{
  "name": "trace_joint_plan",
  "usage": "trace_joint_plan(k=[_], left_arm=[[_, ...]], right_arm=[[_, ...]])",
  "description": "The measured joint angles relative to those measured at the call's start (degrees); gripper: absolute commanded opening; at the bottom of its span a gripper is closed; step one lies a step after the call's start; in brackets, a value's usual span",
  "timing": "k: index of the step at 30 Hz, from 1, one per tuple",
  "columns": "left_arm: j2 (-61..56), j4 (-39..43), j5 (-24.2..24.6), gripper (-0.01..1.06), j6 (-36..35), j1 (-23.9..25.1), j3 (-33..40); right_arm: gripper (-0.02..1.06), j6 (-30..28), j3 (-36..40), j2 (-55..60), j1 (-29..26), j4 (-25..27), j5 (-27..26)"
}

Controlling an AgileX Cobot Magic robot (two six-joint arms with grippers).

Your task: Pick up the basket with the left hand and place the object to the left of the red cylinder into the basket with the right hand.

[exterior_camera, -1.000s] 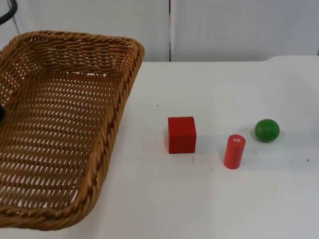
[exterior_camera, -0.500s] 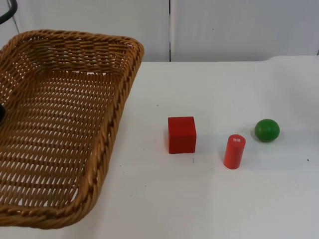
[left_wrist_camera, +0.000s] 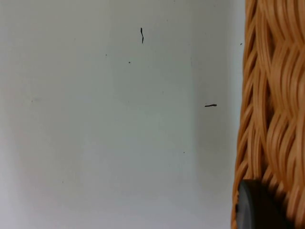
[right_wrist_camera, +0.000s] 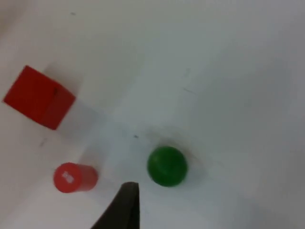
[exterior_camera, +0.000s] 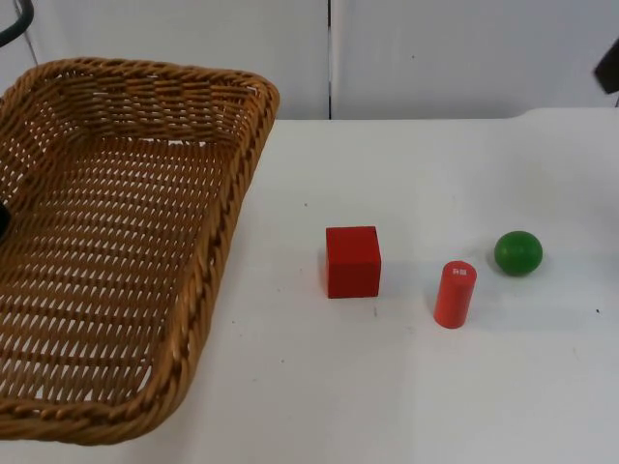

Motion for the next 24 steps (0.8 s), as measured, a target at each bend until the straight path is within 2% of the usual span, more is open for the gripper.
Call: trace_joint_plan(k=[1, 2, 6, 11, 14, 21, 24], left_arm=[[0.0, 0.0, 0.0, 0.00, 0.0, 0.0, 0.0], [0.0, 0.0, 0.0, 0.00, 0.0, 0.0, 0.0], [0.0, 0.0, 0.0, 0.00, 0.0, 0.0, 0.0], [0.0, 0.0, 0.0, 0.00, 0.0, 0.0, 0.0], [0.0, 0.0, 0.0, 0.00, 0.0, 0.0, 0.0], [0.0, 0.0, 0.0, 0.00, -0.2, 0.0, 0.0], [0.0, 0.0, 0.0, 0.00, -0.2, 0.0, 0.0]], right_arm=[[1.05, -3.2, -0.2, 1.1, 0.0, 2.2, 0.0], [1.05, -3.2, -0.2, 1.1, 0.0, 2.2, 0.0], [1.05, -14.7, -0.3, 5.6, 0.2, 10.4, 0.0], [1.05, -22.7, -0.3, 9.3, 2.9, 12.5, -2.5], [1.05, -25.0, -1.1, 11.9, 6.6, 12.9, -5.2], [1.05, -26.4, -5.4, 16.8, 11.1, 13.1, -5.7], [1.05, -27.4, -9.5, 20.8, 13.4, 13.1, -5.5]])
